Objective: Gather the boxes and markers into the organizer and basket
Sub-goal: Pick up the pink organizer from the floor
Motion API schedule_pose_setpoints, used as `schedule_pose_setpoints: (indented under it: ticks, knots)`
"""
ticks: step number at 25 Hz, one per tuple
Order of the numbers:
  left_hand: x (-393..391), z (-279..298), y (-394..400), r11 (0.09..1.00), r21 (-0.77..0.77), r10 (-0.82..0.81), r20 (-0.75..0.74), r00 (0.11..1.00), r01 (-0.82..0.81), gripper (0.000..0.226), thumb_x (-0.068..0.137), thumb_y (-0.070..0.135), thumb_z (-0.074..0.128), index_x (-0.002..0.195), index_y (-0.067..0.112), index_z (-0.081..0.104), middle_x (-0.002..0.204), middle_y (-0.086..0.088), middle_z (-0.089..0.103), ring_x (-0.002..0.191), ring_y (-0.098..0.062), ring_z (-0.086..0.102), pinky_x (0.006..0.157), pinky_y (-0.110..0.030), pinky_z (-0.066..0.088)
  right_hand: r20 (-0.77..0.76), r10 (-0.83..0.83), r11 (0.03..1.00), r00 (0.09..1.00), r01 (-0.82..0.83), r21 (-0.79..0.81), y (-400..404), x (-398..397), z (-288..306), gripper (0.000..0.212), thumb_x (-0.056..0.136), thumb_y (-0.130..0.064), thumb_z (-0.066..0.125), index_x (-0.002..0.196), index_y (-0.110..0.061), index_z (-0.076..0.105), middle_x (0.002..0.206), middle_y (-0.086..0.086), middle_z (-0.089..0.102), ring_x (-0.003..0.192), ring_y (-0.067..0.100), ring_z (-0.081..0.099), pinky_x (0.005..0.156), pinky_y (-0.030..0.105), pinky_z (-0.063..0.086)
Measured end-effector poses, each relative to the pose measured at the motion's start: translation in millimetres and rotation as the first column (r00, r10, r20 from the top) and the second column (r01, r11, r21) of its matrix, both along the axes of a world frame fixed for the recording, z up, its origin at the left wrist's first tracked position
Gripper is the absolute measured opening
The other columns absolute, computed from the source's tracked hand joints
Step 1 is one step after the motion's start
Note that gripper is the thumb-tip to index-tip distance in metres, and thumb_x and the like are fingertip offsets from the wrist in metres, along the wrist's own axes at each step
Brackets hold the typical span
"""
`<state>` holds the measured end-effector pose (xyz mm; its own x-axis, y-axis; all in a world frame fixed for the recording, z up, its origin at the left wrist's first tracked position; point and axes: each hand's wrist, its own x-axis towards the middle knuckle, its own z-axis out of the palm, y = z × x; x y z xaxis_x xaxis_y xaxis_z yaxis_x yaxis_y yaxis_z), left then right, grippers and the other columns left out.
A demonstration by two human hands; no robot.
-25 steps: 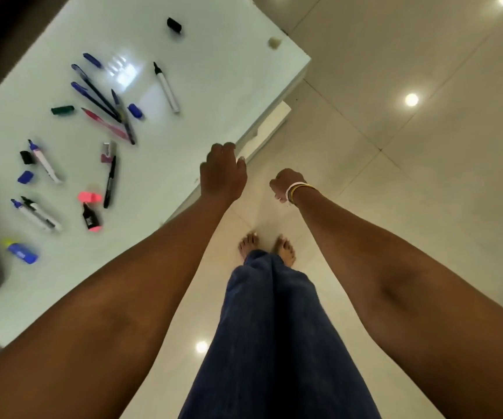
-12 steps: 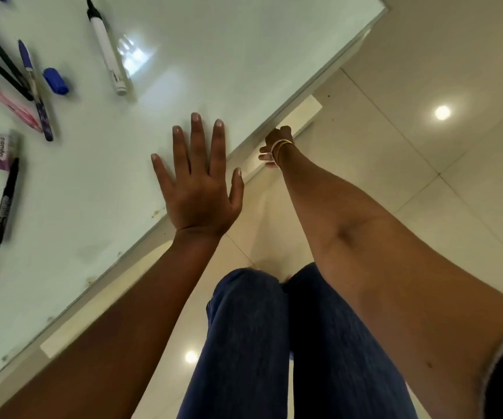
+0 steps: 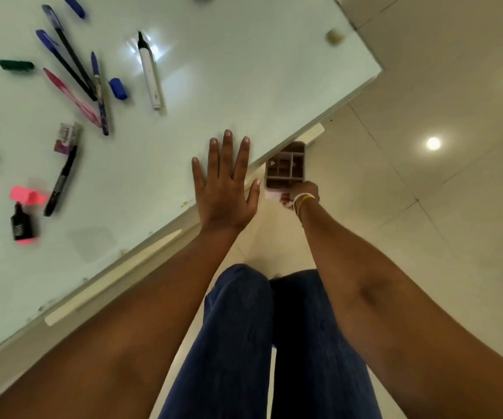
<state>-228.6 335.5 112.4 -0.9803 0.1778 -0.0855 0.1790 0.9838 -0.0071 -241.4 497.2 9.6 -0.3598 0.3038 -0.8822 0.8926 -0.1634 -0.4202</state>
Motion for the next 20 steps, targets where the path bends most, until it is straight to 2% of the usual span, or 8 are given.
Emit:
schedule_pose_setpoints:
  ticks: [2,4,6,8,13,17,19,20]
  knots:
    - [-1,32,2,0.998,0.055,0.002,0.194,0.981,-0.013,0.074,0.09,0.042,0.044,0.152,0.027,0.007,0.162,-0.007,0.006,0.149,-0.03,0.008,0.118,-0.054,0.016,0.068,-0.045,0.999,0.997,0.047,-0.025,2,37,43,0.01,0.098,-0.008,0.037,0.103,-0.011,0.045,0.098,0.016,0.057,0.074,0.027,0.06,0.063,0.031,0.053]
    - [-3,74,3,0.994,0.093,0.01,0.427,0.904,-0.055,0.074,0.089,0.034,0.049,0.152,0.026,0.011,0.162,-0.006,0.004,0.149,-0.029,0.01,0.116,-0.051,0.023,0.084,-0.172,0.985,0.982,0.173,-0.003,6,75,91,0.015,0.093,0.0,0.042,0.09,-0.01,0.052,0.09,0.021,0.059,0.057,0.026,0.054,0.054,0.031,0.047]
    - [-2,116,2,0.978,0.137,0.029,0.664,0.747,-0.159,0.065,0.09,0.032,0.048,0.149,0.022,0.023,0.161,-0.006,0.011,0.146,-0.029,0.022,0.113,-0.047,0.033,0.081,-0.212,0.976,0.974,0.207,0.066,6,92,144,0.019,0.089,0.002,0.042,0.078,-0.009,0.052,0.083,0.026,0.059,0.047,0.023,0.048,0.05,0.029,0.042]
    - [2,155,-1,0.957,0.152,0.027,0.799,0.601,-0.245,0.058,0.093,0.031,0.045,0.147,0.016,0.029,0.156,-0.011,0.027,0.139,-0.032,0.035,0.11,-0.043,0.037,0.076,-0.185,0.98,0.98,0.179,0.086,3,99,193,0.025,0.09,0.001,0.037,0.074,-0.012,0.05,0.08,0.029,0.059,0.049,0.024,0.05,0.053,0.032,0.044]
    - [-3,210,-41,0.912,0.175,0.09,0.799,0.595,-0.372,0.049,0.095,0.032,0.041,0.139,0.011,0.038,0.143,-0.016,0.045,0.129,-0.033,0.046,0.104,-0.039,0.04,-0.01,-0.093,0.995,0.996,0.093,0.047,-25,55,268,0.028,0.093,0.0,0.036,0.073,-0.013,0.05,0.076,0.028,0.058,0.056,0.028,0.056,0.057,0.036,0.049]
    - [-27,202,-87,0.89,0.163,0.148,0.78,0.608,-0.426,0.052,0.097,0.036,0.04,0.14,0.009,0.036,0.145,-0.016,0.042,0.132,-0.033,0.043,0.106,-0.04,0.037,-0.006,-0.043,0.999,0.999,0.043,0.006,-64,-10,270,0.027,0.094,0.004,0.031,0.101,-0.004,0.057,0.073,0.027,0.058,0.054,0.026,0.053,0.058,0.035,0.049]
    - [-49,193,-114,0.858,0.166,0.19,0.777,0.6,-0.486,0.055,0.098,0.038,0.038,0.143,0.008,0.032,0.148,-0.018,0.039,0.135,-0.034,0.039,0.11,-0.041,0.035,0.002,-0.025,1.0,1.0,0.025,-0.015,-86,-42,267,0.037,0.094,0.006,0.025,0.117,0.002,0.055,0.09,0.034,0.061,0.067,0.035,0.062,0.078,0.049,0.054]
    - [-58,190,-128,0.836,0.158,0.221,0.779,0.587,-0.525,0.056,0.098,0.039,0.037,0.144,0.008,0.031,0.149,-0.018,0.037,0.136,-0.034,0.038,0.111,-0.042,0.034,0.016,-0.011,1.0,1.0,0.012,-0.015,-98,-55,266,0.04,0.094,0.008,0.024,0.122,0.003,0.052,0.104,0.038,0.061,0.084,0.044,0.066,0.092,0.057,0.049]
